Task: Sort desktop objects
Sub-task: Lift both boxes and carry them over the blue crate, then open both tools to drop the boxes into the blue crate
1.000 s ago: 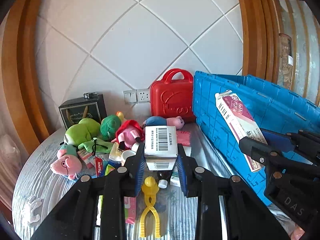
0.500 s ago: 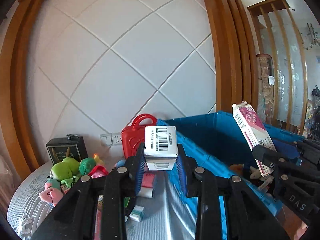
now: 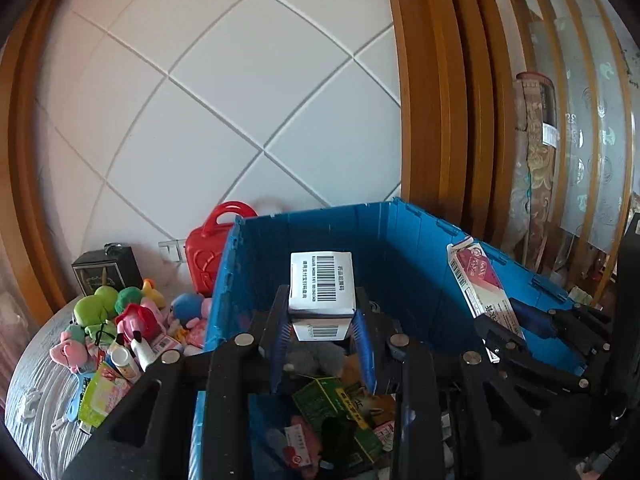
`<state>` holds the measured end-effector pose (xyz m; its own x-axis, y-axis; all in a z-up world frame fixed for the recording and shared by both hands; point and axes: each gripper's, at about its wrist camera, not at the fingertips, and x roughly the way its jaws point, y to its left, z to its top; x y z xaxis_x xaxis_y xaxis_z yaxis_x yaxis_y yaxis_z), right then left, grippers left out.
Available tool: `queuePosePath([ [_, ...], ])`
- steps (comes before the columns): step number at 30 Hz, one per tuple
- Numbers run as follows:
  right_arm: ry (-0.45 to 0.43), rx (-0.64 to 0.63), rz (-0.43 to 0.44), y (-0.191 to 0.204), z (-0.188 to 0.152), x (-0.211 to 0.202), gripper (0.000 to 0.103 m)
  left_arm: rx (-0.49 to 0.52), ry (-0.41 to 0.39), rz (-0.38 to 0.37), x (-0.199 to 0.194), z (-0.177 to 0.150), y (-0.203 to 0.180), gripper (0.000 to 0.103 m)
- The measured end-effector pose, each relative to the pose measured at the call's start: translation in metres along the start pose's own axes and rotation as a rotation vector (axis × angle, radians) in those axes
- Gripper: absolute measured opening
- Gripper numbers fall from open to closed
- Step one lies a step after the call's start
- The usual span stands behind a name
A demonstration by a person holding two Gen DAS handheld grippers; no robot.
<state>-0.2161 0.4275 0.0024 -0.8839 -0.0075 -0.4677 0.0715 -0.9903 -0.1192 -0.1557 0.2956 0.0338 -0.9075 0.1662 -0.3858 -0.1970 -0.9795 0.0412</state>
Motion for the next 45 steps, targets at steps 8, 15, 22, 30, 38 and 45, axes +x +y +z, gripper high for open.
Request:
queuePosePath([
  [8,0.074,-0.012,0.008,-0.031,-0.005,0.026,0.029,0.003,0.13,-0.014,0.038,-0.009,-0.032,0.029],
  [15,0.135,-0.001,0.034,-0.042,-0.005,0.037,0.033,0.012,0.193,0.008,0.047,-0.01,-0.041,0.041],
  [22,0.113,0.002,-0.001,-0.045,-0.004,0.026,0.092,0.002,0.149,0.037,0.024,-0.013,-0.03,0.079],
  [30,0.077,0.01,-0.001,-0.036,0.0,-0.005,0.103,-0.063,0.055,0.097,-0.023,-0.008,0.008,0.088],
  [38,0.099,0.058,0.041,-0.009,0.0,-0.043,0.103,-0.03,0.026,0.092,-0.065,-0.016,0.037,0.088],
  [45,0.128,0.059,0.003,0.026,-0.006,-0.066,0.103,-0.036,0.041,0.063,-0.088,-0.026,0.065,0.088],
])
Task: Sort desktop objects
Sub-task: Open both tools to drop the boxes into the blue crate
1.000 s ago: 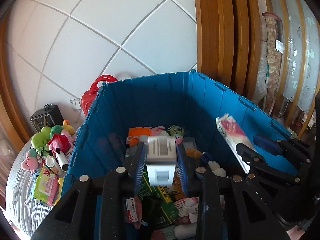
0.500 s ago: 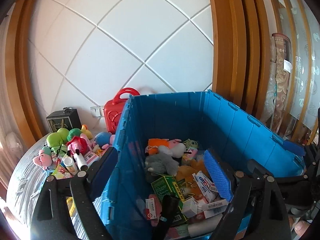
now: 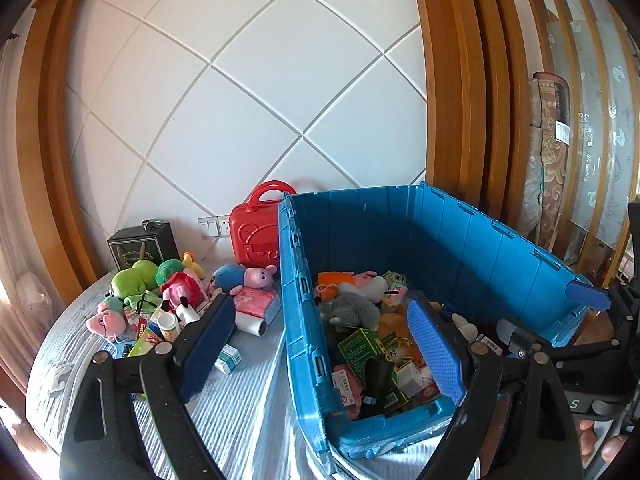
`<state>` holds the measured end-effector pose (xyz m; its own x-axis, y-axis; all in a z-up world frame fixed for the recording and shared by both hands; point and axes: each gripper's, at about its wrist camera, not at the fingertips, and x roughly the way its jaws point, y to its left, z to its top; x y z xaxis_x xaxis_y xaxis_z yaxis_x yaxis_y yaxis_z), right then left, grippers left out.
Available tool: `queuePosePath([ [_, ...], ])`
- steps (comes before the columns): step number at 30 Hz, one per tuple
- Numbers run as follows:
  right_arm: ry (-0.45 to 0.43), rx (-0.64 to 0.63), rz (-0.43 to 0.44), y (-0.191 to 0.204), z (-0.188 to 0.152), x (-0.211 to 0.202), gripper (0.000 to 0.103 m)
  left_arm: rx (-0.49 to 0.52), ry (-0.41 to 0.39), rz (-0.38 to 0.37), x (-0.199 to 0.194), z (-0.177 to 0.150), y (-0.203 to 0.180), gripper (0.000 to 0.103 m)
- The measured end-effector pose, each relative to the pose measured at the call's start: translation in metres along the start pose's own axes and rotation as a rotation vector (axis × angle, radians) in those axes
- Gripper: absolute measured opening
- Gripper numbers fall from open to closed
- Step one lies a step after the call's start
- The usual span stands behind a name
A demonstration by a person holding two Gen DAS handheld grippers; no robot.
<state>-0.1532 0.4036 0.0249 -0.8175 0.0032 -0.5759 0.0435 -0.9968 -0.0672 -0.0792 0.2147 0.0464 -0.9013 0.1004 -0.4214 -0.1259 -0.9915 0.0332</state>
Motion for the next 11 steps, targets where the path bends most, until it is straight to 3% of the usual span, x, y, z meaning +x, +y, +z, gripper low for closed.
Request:
queuePosePath([
  [11,0.005,0.006,-0.06,0.028,-0.012,-0.022,0.103,-0.013,0.017,-0.039,-0.014,-0.011,0.03,0.088],
])
